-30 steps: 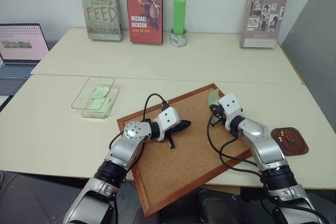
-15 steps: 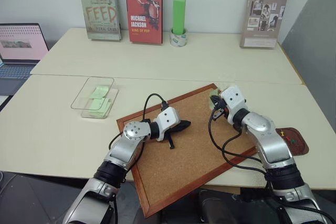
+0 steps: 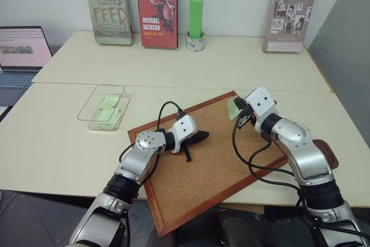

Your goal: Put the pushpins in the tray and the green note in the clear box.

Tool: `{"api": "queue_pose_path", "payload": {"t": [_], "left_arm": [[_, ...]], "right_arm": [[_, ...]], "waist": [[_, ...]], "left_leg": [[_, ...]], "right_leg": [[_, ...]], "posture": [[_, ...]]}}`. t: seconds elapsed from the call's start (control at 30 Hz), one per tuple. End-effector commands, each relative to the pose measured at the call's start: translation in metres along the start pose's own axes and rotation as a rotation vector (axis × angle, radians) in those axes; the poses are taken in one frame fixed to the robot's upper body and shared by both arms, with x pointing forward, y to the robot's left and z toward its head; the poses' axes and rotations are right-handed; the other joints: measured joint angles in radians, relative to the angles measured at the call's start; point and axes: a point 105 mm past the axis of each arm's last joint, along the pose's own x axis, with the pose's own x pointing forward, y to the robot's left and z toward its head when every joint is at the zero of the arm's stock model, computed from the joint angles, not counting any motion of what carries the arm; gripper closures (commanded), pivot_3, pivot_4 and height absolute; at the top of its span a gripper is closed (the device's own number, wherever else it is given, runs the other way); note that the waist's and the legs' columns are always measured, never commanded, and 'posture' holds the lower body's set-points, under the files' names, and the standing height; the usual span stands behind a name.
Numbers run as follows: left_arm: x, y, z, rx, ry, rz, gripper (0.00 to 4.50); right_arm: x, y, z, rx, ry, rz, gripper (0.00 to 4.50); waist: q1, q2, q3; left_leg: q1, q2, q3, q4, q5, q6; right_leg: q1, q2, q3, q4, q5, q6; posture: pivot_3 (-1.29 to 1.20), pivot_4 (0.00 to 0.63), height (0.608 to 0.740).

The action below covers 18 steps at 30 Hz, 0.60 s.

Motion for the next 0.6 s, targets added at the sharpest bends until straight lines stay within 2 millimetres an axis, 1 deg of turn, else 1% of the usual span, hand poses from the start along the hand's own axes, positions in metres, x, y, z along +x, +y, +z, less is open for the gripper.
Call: {"api": "queue_pose_path", "payload": {"t": [0.03,0.17,0.2,0.33,0.4,0.43,0.5,0.6], "left_arm": [[-0.01,0.006,-0.013,-0.028,0.054,0.04,4.5],[-0.01,0.003,-0.01,-0.026,0.038,0.038,4.5],[-0.01,0.002,-0.008,-0.026,0.027,0.035,4.5],[-0.012,0.001,-0.007,-0.036,0.01,0.031,4.5],[-0.012,0.0,-0.007,-0.039,0.007,0.029,4.5],[-0.012,-0.001,-0.007,-0.039,0.005,0.025,4.5],[-0.012,-0.002,-0.007,-0.039,0.003,0.021,4.5],[-0.012,-0.003,-0.007,-0.038,0.003,0.017,4.5]], "right_arm": [[-0.021,-0.013,0.009,-0.055,-0.01,-0.041,4.5],[-0.058,-0.029,-0.005,-0.116,0.094,-0.099,4.5],[-0.072,-0.034,-0.011,-0.114,0.132,-0.126,4.5],[-0.109,-0.045,-0.029,-0.117,0.252,-0.191,4.5],[-0.124,-0.048,-0.039,-0.123,0.315,-0.213,4.5],[-0.137,-0.05,-0.049,-0.143,0.377,-0.22,4.5],[-0.155,-0.052,-0.062,-0.163,0.46,-0.226,4.5],[-0.176,-0.053,-0.077,-0.156,0.559,-0.231,4.5]], "waist": [[0.0,0.0,0.0],[0.005,-0.001,0.001],[0.006,0.0,0.001],[0.004,-0.001,0.001],[0.001,-0.001,0.001],[0.002,-0.001,0.001],[0.003,-0.001,0.001],[0.002,-0.002,0.001]], "left_leg": [[0.0,0.0,0.0,0.0,0.0,0.0],[-0.004,0.0,-0.001,0.0,0.0,0.0],[-0.006,0.0,-0.002,0.0,0.0,0.0],[-0.008,-0.001,-0.003,-0.001,0.0,0.0],[-0.007,0.0,-0.002,-0.001,0.0,0.0],[-0.007,0.0,-0.002,-0.001,0.0,0.0],[-0.006,0.0,-0.002,0.0,0.0,0.0],[-0.006,-0.001,-0.002,0.0,0.0,0.0]], "right_leg": [[0.0,0.0,0.0,0.0,0.001,0.001],[-0.002,0.0,-0.001,0.0,0.002,0.003],[-0.002,0.0,-0.003,-0.002,0.002,0.003],[-0.004,0.0,-0.003,-0.001,0.002,0.004],[-0.004,0.0,-0.002,-0.001,0.002,0.003],[-0.004,0.0,-0.002,-0.001,0.001,0.002],[-0.004,0.0,-0.002,-0.001,-0.001,-0.001],[-0.004,0.0,-0.002,-0.002,-0.001,-0.001]], "posture": [[0.0,0.15,0.74],[0.0,0.15,0.74],[0.0,0.15,0.74],[0.0,0.15,0.74],[0.0,0.15,0.74],[0.0,0.15,0.74],[0.0,0.15,0.74],[0.0,0.15,0.74]]}}
